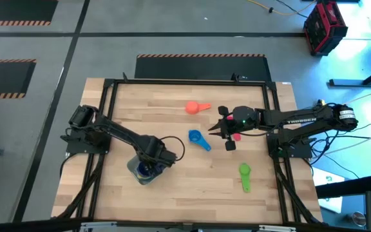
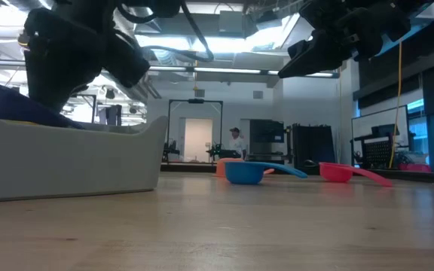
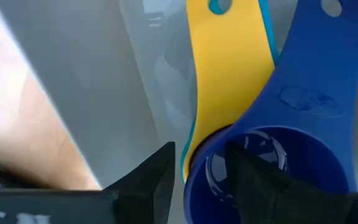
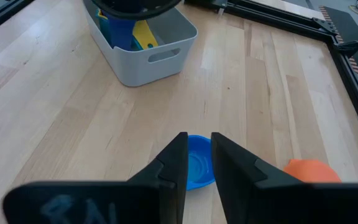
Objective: Nest measuring cups in basket
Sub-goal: Stack the violet measuring cup on the yellow measuring cup in the gray bin
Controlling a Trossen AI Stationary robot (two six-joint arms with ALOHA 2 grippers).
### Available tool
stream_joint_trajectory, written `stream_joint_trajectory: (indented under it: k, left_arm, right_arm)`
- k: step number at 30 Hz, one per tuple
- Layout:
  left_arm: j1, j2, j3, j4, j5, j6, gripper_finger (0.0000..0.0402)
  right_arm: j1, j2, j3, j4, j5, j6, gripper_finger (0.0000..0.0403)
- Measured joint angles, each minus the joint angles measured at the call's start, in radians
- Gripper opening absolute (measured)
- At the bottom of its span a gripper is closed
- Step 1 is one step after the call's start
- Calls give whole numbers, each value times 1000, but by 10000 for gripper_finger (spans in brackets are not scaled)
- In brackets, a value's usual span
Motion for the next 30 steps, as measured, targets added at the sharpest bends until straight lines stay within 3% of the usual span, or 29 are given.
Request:
stream_joint_trajectory:
  k: [5,13,22,30]
  left_arm:
    - [-3,0,-4,2,1,-2,99]
    - [-3,-2,-2,2,3,-1,11]
    - [-15,-8,52,-26,-19,-13,5]
    - [-67,-8,71,-25,-38,-240,4]
  right_arm:
    - [0,0,0,0,0,0,75]
    - [0,0,0,0,0,0,75]
    - [0,0,0,0,0,0,75]
    - [0,0,0,0,0,0,75]
